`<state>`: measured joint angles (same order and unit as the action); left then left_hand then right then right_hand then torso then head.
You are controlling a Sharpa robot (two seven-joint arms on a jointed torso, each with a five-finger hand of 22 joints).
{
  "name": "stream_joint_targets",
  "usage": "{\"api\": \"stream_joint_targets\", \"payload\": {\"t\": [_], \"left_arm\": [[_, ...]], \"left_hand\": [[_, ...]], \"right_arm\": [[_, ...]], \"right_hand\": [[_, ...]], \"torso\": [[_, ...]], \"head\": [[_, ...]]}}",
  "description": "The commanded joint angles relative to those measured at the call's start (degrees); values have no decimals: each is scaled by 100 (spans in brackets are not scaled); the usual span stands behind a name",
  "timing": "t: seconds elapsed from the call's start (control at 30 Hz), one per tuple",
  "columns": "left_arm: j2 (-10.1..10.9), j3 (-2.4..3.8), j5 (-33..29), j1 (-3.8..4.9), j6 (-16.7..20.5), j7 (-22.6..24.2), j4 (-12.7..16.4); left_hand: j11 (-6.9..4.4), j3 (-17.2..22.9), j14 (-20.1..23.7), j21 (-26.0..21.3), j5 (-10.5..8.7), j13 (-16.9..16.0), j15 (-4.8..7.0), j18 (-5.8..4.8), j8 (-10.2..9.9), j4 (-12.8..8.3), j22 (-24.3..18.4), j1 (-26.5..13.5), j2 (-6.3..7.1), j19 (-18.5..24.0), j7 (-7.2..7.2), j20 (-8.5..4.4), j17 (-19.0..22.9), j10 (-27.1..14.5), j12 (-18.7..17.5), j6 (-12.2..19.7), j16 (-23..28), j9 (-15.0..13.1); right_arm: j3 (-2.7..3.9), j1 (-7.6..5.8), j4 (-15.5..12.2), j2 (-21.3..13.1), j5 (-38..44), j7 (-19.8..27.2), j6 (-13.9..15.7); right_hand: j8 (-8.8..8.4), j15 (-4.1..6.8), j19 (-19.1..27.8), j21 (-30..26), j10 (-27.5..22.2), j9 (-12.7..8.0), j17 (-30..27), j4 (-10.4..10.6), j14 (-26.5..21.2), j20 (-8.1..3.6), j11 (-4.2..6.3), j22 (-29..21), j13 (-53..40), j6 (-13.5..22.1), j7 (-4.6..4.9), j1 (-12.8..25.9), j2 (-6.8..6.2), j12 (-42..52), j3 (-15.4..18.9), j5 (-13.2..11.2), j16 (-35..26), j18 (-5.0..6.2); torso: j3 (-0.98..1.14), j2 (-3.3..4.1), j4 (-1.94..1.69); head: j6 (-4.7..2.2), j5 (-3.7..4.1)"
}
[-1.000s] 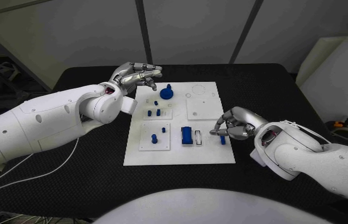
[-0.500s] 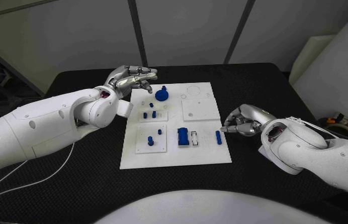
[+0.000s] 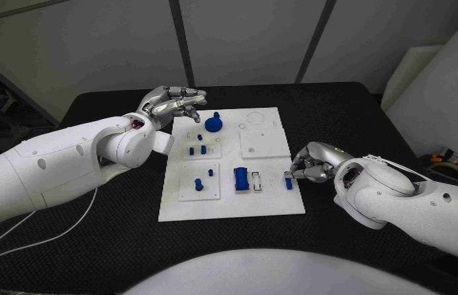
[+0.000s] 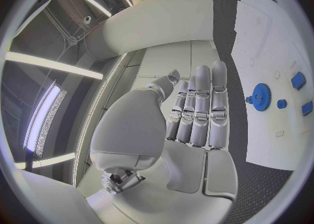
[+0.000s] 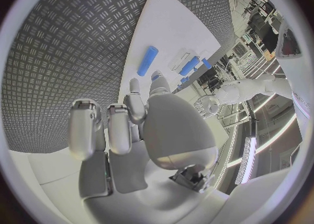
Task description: Assemble the parts on the task board
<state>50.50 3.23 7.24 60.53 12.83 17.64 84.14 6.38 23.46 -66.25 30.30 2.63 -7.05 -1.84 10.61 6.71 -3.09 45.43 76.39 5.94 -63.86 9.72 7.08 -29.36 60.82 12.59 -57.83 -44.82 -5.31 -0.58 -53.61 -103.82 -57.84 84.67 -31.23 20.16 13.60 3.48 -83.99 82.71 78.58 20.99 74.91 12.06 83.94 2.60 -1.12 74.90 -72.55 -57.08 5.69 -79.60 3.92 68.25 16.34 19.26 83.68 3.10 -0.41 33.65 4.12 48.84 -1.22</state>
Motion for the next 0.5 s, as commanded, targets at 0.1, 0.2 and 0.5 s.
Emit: {"api": "stream_joint_targets", "payload": {"t": [0.1,0.2,0.5], "left_arm": [[0,4,23,5,-68,32,7],[1,4,23,5,-69,30,8],[13,4,23,4,-77,9,14]], "left_hand": [[7,-15,31,-31,10,8,0,-23,30,-7,-6,-39,-21,10,34,20,6,-42,34,18,15,5],[7,-15,31,-31,10,8,0,-23,30,-7,-6,-39,-21,10,34,20,6,-42,34,18,15,5],[8,-16,32,-34,10,8,0,-22,30,-9,-7,-38,-22,9,35,20,9,-44,37,20,14,7]], "right_arm": [[-6,3,1,28,115,-172,-257],[-8,9,-2,39,137,-214,-328],[-15,43,-25,83,182,-302,-488]], "right_hand": [[-15,-42,-69,-27,14,-8,419,22,379,52,18,439,-15,-94,-14,25,-34,2,40,-11,-17,-52],[-11,-37,-67,-31,14,-7,421,36,380,50,26,435,-13,-138,-25,32,-39,-4,52,-30,-17,-51],[-19,-32,-62,-40,0,-11,409,70,377,46,30,425,4,-171,-31,69,-61,-34,88,-66,-28,-49]], "torso": [[-1,1,14],[-2,4,9],[-4,5,2]], "head": [[11,-19],[17,-12],[42,-28]]}}
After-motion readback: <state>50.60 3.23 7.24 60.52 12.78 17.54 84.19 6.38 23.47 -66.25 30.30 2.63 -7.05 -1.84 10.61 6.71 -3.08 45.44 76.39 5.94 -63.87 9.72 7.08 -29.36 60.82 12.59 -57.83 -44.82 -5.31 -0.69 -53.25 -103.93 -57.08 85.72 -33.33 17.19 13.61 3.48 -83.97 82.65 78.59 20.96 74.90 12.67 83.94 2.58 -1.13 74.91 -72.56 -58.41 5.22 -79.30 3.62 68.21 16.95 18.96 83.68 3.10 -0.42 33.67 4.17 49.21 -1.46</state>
